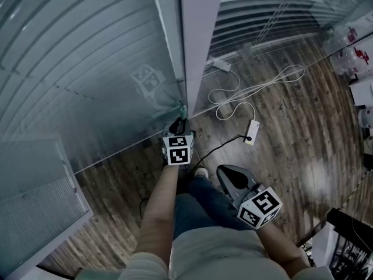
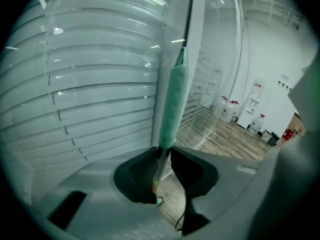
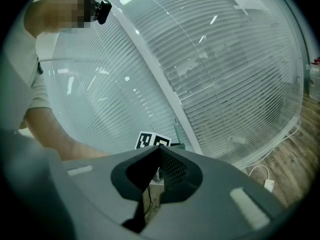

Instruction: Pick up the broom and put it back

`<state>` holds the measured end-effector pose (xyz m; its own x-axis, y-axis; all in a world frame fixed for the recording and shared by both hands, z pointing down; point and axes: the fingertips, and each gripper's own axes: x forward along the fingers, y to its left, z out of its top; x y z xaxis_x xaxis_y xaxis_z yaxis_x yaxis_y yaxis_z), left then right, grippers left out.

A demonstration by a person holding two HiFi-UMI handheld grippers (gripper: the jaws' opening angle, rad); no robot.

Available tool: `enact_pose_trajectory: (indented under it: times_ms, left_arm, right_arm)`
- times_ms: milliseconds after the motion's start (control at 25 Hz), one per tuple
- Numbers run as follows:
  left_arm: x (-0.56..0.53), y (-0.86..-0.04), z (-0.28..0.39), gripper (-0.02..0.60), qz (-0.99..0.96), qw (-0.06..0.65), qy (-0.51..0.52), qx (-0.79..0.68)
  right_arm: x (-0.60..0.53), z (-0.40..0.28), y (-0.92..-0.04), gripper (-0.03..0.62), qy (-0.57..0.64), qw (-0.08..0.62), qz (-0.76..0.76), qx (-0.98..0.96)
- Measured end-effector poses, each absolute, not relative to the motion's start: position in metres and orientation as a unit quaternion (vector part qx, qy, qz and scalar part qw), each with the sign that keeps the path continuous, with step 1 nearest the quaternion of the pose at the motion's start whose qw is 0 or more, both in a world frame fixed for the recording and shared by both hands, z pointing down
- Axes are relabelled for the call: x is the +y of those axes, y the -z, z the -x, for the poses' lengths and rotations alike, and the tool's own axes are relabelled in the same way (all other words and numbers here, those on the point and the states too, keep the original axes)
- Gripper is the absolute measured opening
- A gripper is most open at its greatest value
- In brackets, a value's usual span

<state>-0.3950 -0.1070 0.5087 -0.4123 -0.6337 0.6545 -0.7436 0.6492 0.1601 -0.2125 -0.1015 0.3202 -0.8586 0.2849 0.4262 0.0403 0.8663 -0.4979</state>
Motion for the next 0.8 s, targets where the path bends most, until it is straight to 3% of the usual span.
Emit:
enact_pose_trajectory:
  times_ms: [800]
  left_arm:
    - [-0.117,-0.513,0.402,0.110,-0.408,0.354,-0.077,-0.838]
  right_arm:
    - [-0.098,0.222,-0.320,0.006,-0.248,0.244,0.091,-0.933]
